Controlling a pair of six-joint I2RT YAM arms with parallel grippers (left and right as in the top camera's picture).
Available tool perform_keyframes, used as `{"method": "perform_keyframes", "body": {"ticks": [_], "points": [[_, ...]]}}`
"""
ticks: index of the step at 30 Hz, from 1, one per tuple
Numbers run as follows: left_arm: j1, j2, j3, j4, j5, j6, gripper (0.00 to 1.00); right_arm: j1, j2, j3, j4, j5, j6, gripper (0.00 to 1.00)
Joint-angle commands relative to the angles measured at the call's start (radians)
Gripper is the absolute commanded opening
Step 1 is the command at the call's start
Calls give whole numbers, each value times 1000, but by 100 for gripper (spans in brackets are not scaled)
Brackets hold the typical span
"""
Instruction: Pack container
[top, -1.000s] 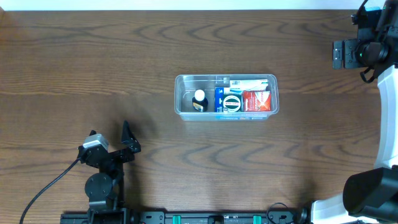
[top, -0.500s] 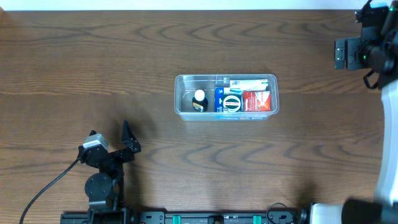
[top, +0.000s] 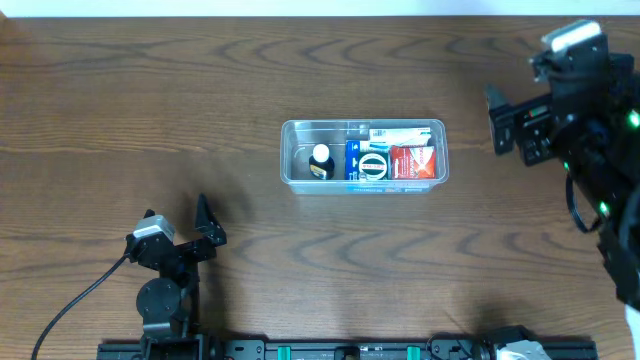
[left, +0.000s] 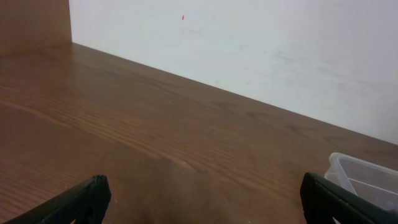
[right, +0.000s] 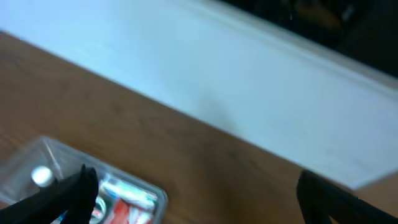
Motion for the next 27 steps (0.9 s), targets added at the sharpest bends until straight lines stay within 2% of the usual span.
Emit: {"method": "perform_keyframes", "body": {"ticks": [1, 8, 13, 21, 27], "points": [[6, -5, -18, -43, -8, 13, 98, 11, -51, -78, 79, -57, 62, 99], [6, -5, -18, -43, -8, 13, 98, -17, -237, -485, 517, -77, 248, 99], [6, -5, -18, -43, -8, 13, 98, -52, -396, -812, 759, -104, 264, 99], [6, -5, -18, -43, -9, 13, 98, -165, -669, -1306, 1043, -222, 264, 99], [6, -5, -18, -43, -8, 13, 98, -187, -846, -1518, 1111, -252, 264, 99]]}}
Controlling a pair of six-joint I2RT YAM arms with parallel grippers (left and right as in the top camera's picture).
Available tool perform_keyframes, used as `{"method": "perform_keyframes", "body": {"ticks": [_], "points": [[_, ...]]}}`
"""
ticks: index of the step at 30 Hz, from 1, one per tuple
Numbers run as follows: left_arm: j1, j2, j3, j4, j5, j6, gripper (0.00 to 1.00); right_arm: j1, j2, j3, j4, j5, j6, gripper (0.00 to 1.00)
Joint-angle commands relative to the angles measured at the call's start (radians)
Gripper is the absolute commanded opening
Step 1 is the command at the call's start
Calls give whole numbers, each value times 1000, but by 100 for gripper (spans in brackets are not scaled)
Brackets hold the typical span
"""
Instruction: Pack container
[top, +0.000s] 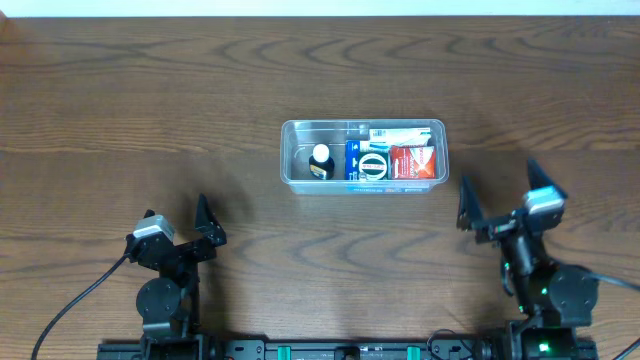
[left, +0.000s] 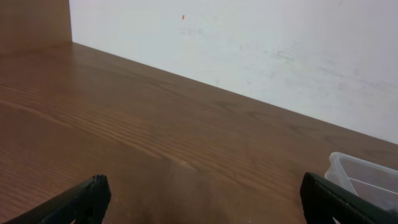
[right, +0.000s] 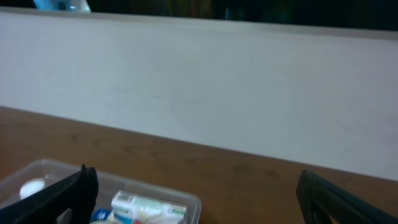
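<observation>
A clear plastic container (top: 300, 178) lies at the table's middle, holding a small white-capped bottle (top: 320, 160), a blue box (top: 366, 163), a red packet (top: 413, 162) and a white-green box (right: 149, 206). My left gripper (top: 178, 222) rests open near the front left, with the container's corner (left: 364, 177) at its right. Near the front right, my right gripper (top: 497, 195) stands open and empty, facing the container (right: 186, 202).
Brown wooden table (top: 150, 100) all round the container. A white wall (left: 249, 43) runs along the far edge. Both arm bases stand at the front edge.
My right arm was raised at the far right of the table; now it sits low at the front right, open. The left arm and the container's contents have not moved.
</observation>
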Motion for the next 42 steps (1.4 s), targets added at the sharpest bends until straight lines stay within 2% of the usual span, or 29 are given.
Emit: {"method": "perform_keyframes", "body": {"ticks": [1, 8, 13, 21, 29, 33, 42], "points": [[6, -5, -21, -39, -8, 13, 98, -8, -84, -82, 9, -39, 17, 99], [6, -5, -21, -39, -8, 13, 98, -17, -200, -198, 6, -36, 19, 99], [6, -5, -21, -39, -8, 13, 98, -19, -240, -224, 1, -20, 88, 99], [6, -5, -21, -39, -8, 13, 98, -19, -259, -224, -138, 41, 96, 99], [6, -5, -21, -39, -9, 13, 98, -19, -262, -224, -171, 74, 92, 99], [6, -5, -21, -39, -8, 13, 98, -19, -280, -224, -259, 82, 92, 99], [6, -5, -21, -39, -8, 13, 98, -19, -325, -224, -264, 89, 92, 99]]}}
